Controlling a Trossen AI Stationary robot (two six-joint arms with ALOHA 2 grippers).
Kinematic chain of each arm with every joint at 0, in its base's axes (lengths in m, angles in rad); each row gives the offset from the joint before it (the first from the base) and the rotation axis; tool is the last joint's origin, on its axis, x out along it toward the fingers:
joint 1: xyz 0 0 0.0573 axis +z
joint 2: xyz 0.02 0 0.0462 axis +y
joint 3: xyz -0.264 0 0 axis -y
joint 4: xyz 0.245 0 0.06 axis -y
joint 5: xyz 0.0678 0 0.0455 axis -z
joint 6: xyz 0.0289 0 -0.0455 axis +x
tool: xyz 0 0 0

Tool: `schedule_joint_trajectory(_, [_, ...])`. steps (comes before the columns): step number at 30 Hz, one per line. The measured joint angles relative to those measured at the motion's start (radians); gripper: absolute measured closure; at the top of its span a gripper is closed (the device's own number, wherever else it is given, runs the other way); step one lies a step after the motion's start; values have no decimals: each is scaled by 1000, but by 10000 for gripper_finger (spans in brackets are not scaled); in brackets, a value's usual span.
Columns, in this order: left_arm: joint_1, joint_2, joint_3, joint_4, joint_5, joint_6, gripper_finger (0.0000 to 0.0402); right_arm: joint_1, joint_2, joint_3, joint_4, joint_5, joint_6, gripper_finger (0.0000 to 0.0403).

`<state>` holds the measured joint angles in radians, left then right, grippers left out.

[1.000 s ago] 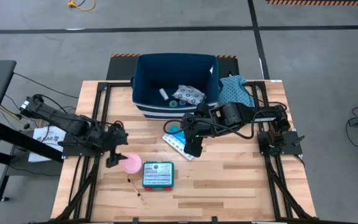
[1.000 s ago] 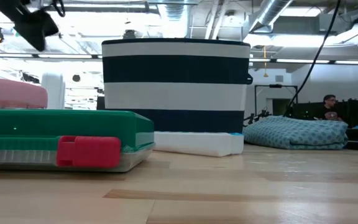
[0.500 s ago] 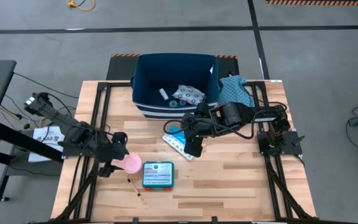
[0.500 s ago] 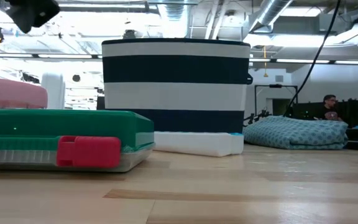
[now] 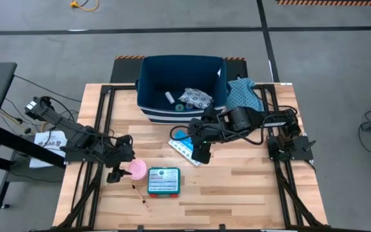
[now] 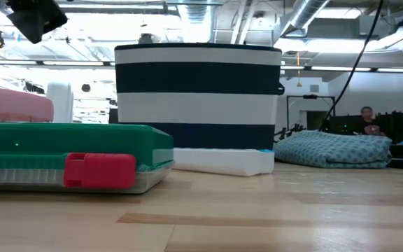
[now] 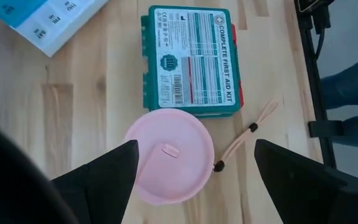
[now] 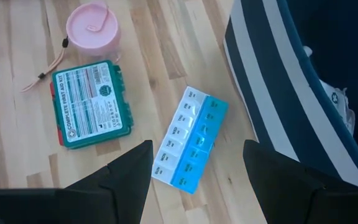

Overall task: Pick & place medical supplies in basket/bin
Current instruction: Put the pink bottle into the bin

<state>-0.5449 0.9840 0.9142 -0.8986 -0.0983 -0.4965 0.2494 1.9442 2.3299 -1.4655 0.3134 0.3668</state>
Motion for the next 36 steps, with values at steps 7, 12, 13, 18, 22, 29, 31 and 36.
schedule_joint_trajectory(7, [2, 24, 0, 2, 55, -2, 89, 0, 0, 0, 0, 0, 0, 158])
schedule_joint_trajectory(12, [3, 32, 0, 21, 75, 17, 89, 0, 0, 0, 0, 0, 9, 158])
schedule_joint_trajectory(13, [3, 32, 0, 22, 75, 21, 89, 1, 0, 0, 1, 0, 9, 158])
schedule_joint_trajectory(18, [3, 26, 0, 34, 67, 116, 89, 2, 0, 0, 7, 0, 9, 158])
schedule_joint_trajectory(22, [3, 11, 0, 49, 37, 218, 89, 2, 0, 0, 8, 0, 9, 158])
schedule_joint_trajectory(29, [3, 18, 0, 62, 34, 224, 89, 2, 0, 0, 8, 0, 9, 158])
schedule_joint_trajectory(31, [4, 20, 0, 62, 33, 214, 89, 2, 0, 0, 8, 0, 9, 158])
schedule_joint_trajectory(36, [33, 65, 0, 36, 46, 215, 89, 3, 0, 0, 8, -1, 8, 158])
